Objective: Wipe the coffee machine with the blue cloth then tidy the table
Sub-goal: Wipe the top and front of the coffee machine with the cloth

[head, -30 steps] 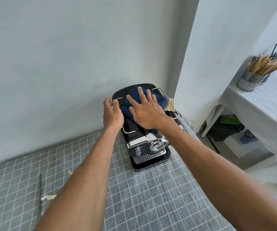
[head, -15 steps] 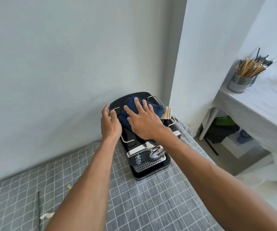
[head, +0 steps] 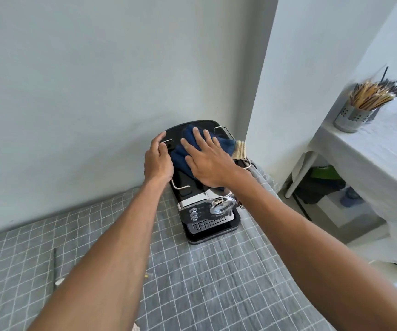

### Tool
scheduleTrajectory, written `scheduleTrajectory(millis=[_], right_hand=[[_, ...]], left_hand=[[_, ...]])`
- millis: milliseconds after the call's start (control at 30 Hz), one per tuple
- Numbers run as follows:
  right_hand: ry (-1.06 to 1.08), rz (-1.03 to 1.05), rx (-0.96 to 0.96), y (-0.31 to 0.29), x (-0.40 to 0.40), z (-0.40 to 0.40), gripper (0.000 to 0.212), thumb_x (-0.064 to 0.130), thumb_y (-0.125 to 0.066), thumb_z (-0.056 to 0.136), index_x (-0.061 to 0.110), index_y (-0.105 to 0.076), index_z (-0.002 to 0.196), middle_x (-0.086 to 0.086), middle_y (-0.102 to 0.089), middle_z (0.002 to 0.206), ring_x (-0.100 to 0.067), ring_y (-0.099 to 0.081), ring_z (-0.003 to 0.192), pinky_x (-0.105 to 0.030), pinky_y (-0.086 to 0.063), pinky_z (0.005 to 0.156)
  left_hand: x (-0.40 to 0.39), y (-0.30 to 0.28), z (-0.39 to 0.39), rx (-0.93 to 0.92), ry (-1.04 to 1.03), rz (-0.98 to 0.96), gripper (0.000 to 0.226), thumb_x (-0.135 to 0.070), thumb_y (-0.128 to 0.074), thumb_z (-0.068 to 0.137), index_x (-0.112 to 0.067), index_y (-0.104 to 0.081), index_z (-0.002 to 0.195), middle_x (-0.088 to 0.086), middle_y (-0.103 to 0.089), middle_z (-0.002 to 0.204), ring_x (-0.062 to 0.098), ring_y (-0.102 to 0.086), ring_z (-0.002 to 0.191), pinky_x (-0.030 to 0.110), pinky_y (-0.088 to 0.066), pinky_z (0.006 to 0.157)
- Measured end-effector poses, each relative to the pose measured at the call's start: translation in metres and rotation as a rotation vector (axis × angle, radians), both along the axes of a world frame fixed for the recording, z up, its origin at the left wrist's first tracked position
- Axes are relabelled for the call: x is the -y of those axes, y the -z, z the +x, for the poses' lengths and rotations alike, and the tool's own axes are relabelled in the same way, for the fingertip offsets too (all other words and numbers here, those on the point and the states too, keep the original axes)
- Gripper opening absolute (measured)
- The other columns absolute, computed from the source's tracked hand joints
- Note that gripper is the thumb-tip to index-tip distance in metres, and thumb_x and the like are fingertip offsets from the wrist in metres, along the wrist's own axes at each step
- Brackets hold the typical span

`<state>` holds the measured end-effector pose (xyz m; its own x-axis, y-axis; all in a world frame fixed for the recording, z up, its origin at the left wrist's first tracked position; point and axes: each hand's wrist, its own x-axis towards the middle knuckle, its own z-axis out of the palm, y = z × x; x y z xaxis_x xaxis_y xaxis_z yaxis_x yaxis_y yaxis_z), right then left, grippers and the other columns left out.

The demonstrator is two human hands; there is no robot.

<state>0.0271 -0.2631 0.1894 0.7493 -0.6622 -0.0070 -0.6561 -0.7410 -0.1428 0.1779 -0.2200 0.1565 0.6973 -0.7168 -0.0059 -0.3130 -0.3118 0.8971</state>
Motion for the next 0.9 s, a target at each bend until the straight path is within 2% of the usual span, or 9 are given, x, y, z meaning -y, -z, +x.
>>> scheduleTrajectory(millis=[133,200,267,367,433,567,633,767,900], right_hand=[[-0.229,-0.094,0.007,0.009,-0.030,-0.048,0.058,0.037,-0.024,0.110,0.012,-0.024,0.162,-0.019,-0.010,0.171,-0.042,-0.006,0.157,-0.054,-0.014,0.126],[-0.166,-0.030,0.046,0.012,-0.031,-0.059,0.061,0.039,-0.018,0.108,0.011,-0.025,0.162,-0.018,-0.011,0.171,-0.039,-0.008,0.158,-0.052,-0.013,0.128],[-0.018,0.021,0.051,0.011,-0.021,-0.043,0.063,0.040,-0.017,0.108,0.009,-0.016,0.163,-0.022,-0.006,0.170,-0.042,-0.007,0.157,-0.054,-0.012,0.127],[0.159,0.113,0.027,0.001,0.001,-0.002,0.064,0.037,-0.022,0.110,0.007,-0.002,0.164,-0.025,0.001,0.170,-0.046,0.001,0.156,-0.056,-0.006,0.126],[0.138,0.077,0.014,-0.001,0.005,0.009,0.064,0.035,-0.023,0.110,0.007,-0.001,0.163,-0.024,0.005,0.170,-0.046,0.004,0.156,-0.056,-0.004,0.127],[-0.060,-0.026,0.027,0.005,-0.025,-0.018,0.059,0.030,-0.023,0.110,0.005,-0.013,0.163,-0.022,0.001,0.171,-0.044,0.003,0.157,-0.055,-0.008,0.127],[-0.059,-0.024,0.080,0.009,-0.047,-0.038,0.056,0.028,-0.023,0.110,0.003,-0.021,0.161,-0.024,-0.005,0.170,-0.046,-0.001,0.156,-0.055,-0.011,0.126],[0.150,0.074,0.055,0.011,-0.052,-0.035,0.062,0.031,-0.024,0.110,-0.002,-0.011,0.160,-0.034,-0.005,0.166,-0.054,-0.004,0.153,-0.058,-0.012,0.124],[0.446,0.299,0.046,-0.010,-0.005,0.011,0.079,0.047,-0.027,0.107,-0.006,-0.002,0.160,-0.036,0.003,0.165,-0.056,0.002,0.152,-0.060,-0.004,0.124]], left_hand=[[0.001,0.002,-0.001,-0.043,-0.018,0.006,0.042,-0.028,-0.030,0.109,-0.033,-0.048,0.146,0.001,-0.056,0.144,0.020,-0.054,0.127,0.029,-0.037,0.102],[0.000,0.002,-0.003,-0.039,-0.029,0.007,0.041,-0.030,-0.031,0.109,-0.036,-0.047,0.147,-0.001,-0.055,0.146,0.020,-0.053,0.129,0.028,-0.036,0.101],[-0.002,0.001,-0.003,0.006,-0.040,0.023,0.041,-0.032,-0.032,0.109,-0.042,-0.045,0.147,-0.004,-0.053,0.150,0.020,-0.052,0.133,0.026,-0.034,0.100],[-0.004,0.000,-0.004,0.027,-0.033,0.053,0.041,-0.037,-0.031,0.109,-0.047,-0.042,0.147,-0.005,-0.050,0.153,0.021,-0.051,0.133,0.033,-0.038,0.106],[-0.004,0.000,-0.003,0.021,-0.036,0.061,0.042,-0.038,-0.030,0.109,-0.046,-0.041,0.148,-0.005,-0.051,0.153,0.022,-0.052,0.132,0.032,-0.037,0.102],[-0.002,0.002,-0.003,-0.012,-0.062,0.033,0.042,-0.037,-0.034,0.108,-0.043,-0.041,0.149,-0.005,-0.054,0.149,0.021,-0.054,0.129,0.029,-0.036,0.098],[-0.001,0.004,-0.003,-0.035,-0.084,0.034,0.043,-0.040,-0.035,0.107,-0.044,-0.040,0.149,-0.006,-0.056,0.146,0.019,-0.055,0.124,0.030,-0.036,0.098],[-0.001,0.006,-0.001,-0.047,-0.087,0.049,0.044,-0.044,-0.035,0.106,-0.044,-0.037,0.150,-0.008,-0.058,0.142,0.020,-0.055,0.124,0.030,-0.035,0.097],[0.000,0.006,0.001,-0.039,-0.086,0.094,0.045,-0.046,-0.033,0.107,-0.041,-0.036,0.151,-0.005,-0.058,0.144,0.022,-0.057,0.120,0.028,-0.032,0.092]])
